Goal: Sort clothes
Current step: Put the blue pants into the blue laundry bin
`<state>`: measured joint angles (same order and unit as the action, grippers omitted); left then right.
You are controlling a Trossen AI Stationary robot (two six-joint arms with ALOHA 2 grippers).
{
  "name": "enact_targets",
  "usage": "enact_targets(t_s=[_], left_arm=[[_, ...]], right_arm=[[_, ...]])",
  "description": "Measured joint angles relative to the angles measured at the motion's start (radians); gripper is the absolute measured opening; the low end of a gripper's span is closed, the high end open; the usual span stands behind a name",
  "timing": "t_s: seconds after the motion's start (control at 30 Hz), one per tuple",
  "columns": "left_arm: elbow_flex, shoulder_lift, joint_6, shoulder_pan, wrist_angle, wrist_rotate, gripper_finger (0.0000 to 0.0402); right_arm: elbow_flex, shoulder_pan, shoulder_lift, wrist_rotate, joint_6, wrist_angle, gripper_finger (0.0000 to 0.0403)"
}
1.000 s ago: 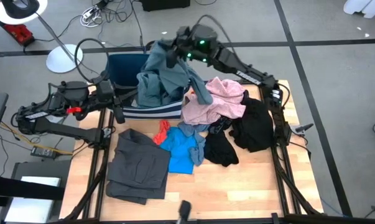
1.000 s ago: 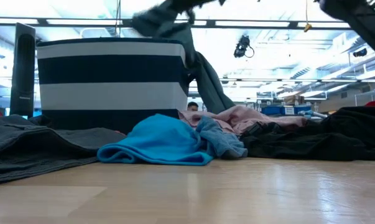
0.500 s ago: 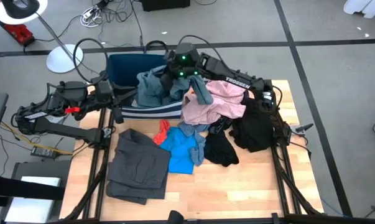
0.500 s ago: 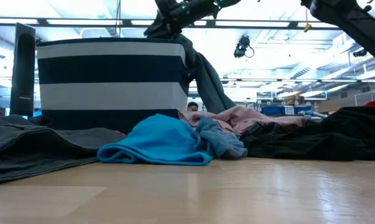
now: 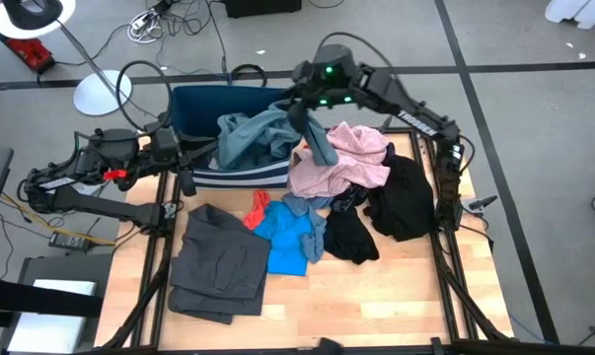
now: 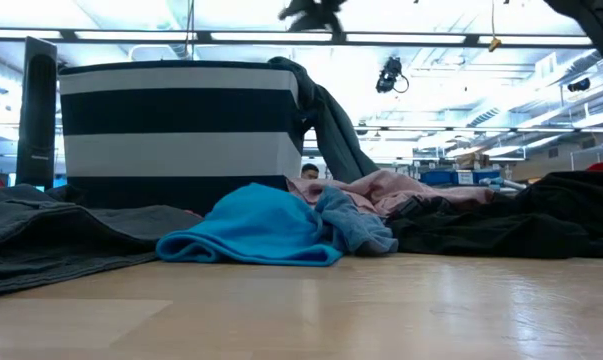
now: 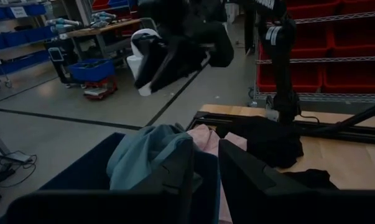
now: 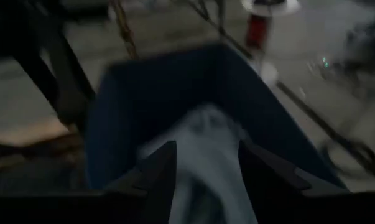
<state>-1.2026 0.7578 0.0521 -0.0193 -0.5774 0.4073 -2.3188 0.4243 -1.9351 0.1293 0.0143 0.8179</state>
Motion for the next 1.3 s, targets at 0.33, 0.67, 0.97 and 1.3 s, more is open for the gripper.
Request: enact_targets(t_s=[0.33,0.67,0.97,1.3], left_arm=[[-0.001,0.000,0.000,0.000,0.000,0.000,0.0080],[-0.001,0.000,-0.002,0.000,0.001,0.000,0.0080],[-0.001,0.000,-0.002,0.000,0.001,0.000,0.0080],[-0.001,0.000,-0.008,0.000,0.002,0.000,0.0080]], right_arm=[[0.000,0.039,0.027,0.002,-0.001,0.545,0.0166],[0.406,0.034,0.175,-0.001,0.016,0.461,0.0152],[1.029,0.014,0.457,0.009,0.141,-0.148,0.0146],[1.268,0.032,0.423,-0.208,0.135,-0.547,0.0145]])
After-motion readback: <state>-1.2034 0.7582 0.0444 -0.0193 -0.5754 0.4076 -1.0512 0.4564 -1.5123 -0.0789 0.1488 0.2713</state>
